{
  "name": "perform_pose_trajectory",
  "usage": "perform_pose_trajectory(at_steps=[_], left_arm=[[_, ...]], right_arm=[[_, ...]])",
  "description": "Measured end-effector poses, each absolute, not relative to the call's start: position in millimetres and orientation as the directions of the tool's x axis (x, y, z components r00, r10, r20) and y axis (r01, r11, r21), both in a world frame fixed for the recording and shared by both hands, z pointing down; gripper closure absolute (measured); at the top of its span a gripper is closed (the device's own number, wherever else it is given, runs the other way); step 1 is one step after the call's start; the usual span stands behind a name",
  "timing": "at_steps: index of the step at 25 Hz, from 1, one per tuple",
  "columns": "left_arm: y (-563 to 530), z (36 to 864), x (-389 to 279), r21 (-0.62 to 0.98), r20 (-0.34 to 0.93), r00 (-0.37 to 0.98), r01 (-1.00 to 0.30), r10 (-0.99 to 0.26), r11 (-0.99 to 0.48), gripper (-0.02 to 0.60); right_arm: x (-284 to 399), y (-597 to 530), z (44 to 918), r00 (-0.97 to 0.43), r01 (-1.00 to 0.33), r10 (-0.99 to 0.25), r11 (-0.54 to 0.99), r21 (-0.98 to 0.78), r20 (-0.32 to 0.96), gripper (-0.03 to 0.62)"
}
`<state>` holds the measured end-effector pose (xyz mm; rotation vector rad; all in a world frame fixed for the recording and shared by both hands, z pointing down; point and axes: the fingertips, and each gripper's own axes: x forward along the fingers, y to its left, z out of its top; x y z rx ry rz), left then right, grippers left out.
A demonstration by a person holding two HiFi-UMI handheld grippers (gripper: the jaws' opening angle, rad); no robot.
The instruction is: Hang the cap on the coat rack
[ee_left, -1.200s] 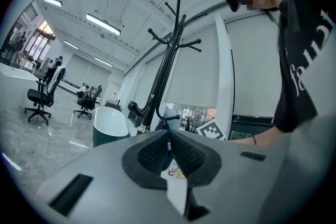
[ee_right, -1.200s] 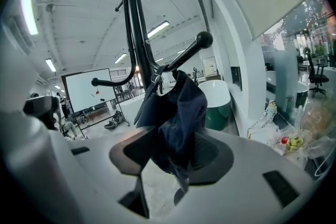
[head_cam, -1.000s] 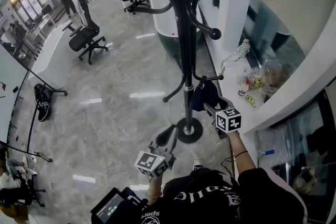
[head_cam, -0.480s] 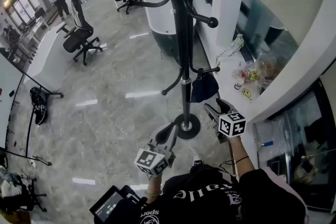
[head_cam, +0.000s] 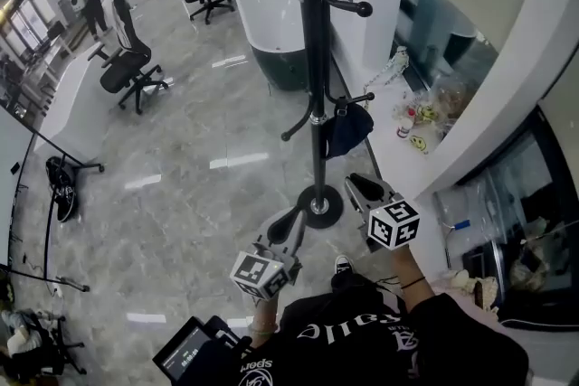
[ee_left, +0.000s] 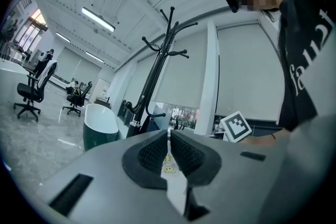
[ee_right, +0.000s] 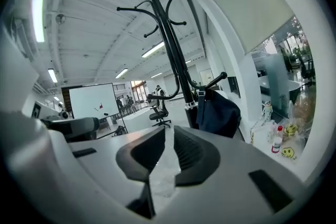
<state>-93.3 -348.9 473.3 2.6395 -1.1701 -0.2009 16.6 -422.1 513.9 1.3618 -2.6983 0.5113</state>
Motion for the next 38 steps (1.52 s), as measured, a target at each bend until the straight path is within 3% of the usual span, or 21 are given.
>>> perform_pose_trajectory(at_steps=[8, 18, 38], left_arm=[[-295.7, 469.7, -120.0, 0.274, -0.029, 0.695, -0.685, -0.718, -0.675, 0.577], [-217.0, 493.4, -147.9, 0.308, -0.021, 0.739, -0.635, -0.673, -0.708, 0.577], [-111.2, 482.6, -49.1, 0.285, -0.016, 0.795, -0.578, -0.607, -0.765, 0.577]], right_arm=[[-18.7, -351.6, 503.9, -0.595, -0.793, -0.781, 0.531, -0.299, 0.190, 0.577], [-57.1, -241.8, 531.4, -0.578, -0.805, -0.780, 0.498, -0.322, 0.240, 0.578], [18.6, -113.6, 529.4, -0.572, -0.800, -0.790, 0.480, -0.359, 0.219, 0.578]])
